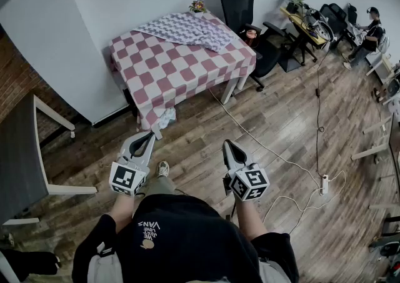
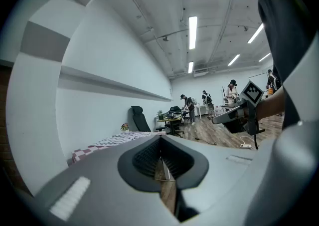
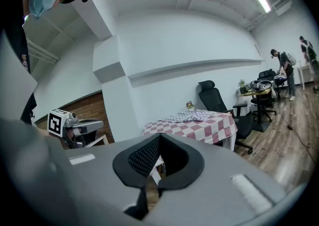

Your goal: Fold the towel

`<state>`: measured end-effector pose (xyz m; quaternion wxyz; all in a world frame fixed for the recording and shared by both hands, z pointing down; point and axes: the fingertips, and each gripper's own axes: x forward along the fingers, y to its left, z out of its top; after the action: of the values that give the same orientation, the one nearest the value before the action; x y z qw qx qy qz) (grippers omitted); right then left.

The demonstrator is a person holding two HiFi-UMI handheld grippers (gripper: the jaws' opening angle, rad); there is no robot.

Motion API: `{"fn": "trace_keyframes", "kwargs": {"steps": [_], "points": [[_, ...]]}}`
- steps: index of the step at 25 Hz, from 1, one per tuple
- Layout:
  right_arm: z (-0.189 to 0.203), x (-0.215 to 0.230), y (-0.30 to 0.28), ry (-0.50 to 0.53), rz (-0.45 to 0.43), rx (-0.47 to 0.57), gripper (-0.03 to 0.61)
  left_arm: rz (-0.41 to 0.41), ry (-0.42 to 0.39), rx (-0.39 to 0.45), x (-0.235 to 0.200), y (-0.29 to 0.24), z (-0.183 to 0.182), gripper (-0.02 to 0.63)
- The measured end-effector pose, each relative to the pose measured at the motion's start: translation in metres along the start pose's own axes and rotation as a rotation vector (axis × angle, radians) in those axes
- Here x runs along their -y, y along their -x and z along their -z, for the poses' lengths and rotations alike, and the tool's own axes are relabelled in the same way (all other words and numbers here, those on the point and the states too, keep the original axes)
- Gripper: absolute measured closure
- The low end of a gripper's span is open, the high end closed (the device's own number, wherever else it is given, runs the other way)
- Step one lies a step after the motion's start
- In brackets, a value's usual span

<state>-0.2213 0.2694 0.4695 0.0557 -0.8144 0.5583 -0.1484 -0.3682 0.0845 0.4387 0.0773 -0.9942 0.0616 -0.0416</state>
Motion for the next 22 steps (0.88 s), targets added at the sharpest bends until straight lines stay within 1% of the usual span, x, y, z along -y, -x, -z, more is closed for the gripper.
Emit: {"fn": "trace_keyframes", "kwargs": {"steps": [3,5,9,10,11,12,13,18,22], "points": [[0.002,0.0,-0.002,-0.013,0.002,0.011,0.574,0.006,0.016,0.001,-0.001,0.001,0.007,0.612],[0.0,0.001,-0.005,-0.029,0.0,0.025,0.574,0.013,0.048,0.003,-0.005,-0.001,0.011,0.611],[-0.007,0.015,-0.021,-0.047,0.032,0.045,0.574,0.044,0.092,0.005,-0.014,-0.02,0.017,0.6],[-0.01,0.019,-0.028,-0.052,0.035,0.053,0.574,0.05,0.098,0.008,-0.017,-0.028,0.018,0.551],[-0.014,0.023,-0.036,-0.057,0.034,0.061,0.531,0.054,0.105,0.009,-0.021,-0.037,0.021,0.462],[-0.018,0.027,-0.046,-0.058,0.033,0.067,0.477,0.059,0.109,0.009,-0.026,-0.047,0.023,0.426],[-0.021,0.031,-0.056,-0.056,0.031,0.067,0.457,0.065,0.111,0.008,-0.031,-0.058,0.025,0.426],[-0.039,0.054,-0.117,-0.045,0.048,0.037,0.454,0.095,0.123,0.0,-0.069,-0.12,0.031,0.42],[-0.059,0.078,-0.166,-0.046,0.067,0.028,0.451,0.12,0.11,-0.013,-0.102,-0.173,0.029,0.414]]}}
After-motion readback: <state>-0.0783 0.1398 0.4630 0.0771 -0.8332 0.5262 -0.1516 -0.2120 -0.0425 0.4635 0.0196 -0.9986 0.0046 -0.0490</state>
